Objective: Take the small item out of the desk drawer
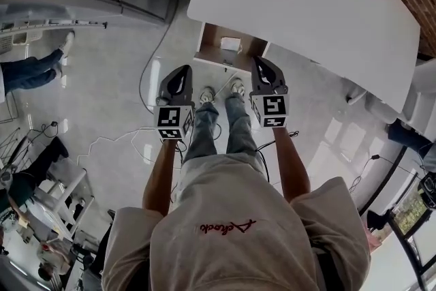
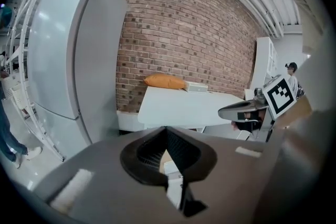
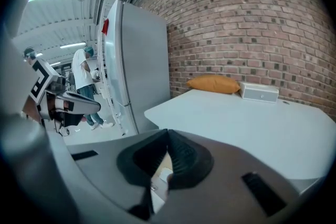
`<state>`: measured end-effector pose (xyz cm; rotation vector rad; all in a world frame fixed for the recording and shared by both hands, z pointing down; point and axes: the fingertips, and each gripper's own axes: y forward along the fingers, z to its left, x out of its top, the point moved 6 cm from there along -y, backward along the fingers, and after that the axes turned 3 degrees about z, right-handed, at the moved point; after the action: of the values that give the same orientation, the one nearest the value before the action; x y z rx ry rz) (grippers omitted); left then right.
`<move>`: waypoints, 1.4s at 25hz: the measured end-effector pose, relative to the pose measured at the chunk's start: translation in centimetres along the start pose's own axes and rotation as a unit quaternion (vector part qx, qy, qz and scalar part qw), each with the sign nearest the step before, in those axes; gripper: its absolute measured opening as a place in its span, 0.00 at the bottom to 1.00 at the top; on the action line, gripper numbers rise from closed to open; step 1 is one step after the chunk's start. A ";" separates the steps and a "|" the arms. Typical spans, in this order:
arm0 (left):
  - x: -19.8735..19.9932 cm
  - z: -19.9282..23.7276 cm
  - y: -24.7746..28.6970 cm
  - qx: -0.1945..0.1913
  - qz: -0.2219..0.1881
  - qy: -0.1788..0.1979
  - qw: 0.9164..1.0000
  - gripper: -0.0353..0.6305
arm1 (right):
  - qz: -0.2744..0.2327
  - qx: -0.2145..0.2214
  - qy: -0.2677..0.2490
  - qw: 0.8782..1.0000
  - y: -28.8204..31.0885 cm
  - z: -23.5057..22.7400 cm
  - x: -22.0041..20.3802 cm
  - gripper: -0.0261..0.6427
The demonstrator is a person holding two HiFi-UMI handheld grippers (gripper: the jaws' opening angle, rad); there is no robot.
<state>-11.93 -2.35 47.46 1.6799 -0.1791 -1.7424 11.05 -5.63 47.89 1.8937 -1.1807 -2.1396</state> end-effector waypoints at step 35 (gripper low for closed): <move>-16.7 -0.1 6.1 0.009 0.055 -0.063 0.996 0.06 | 0.116 0.078 -0.057 0.989 8.1 1.7 -17.2 0.06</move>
<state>-10.97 2.46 64.59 1.5440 -0.3400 -1.7675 10.38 -1.89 66.58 1.6091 -1.5474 -2.1075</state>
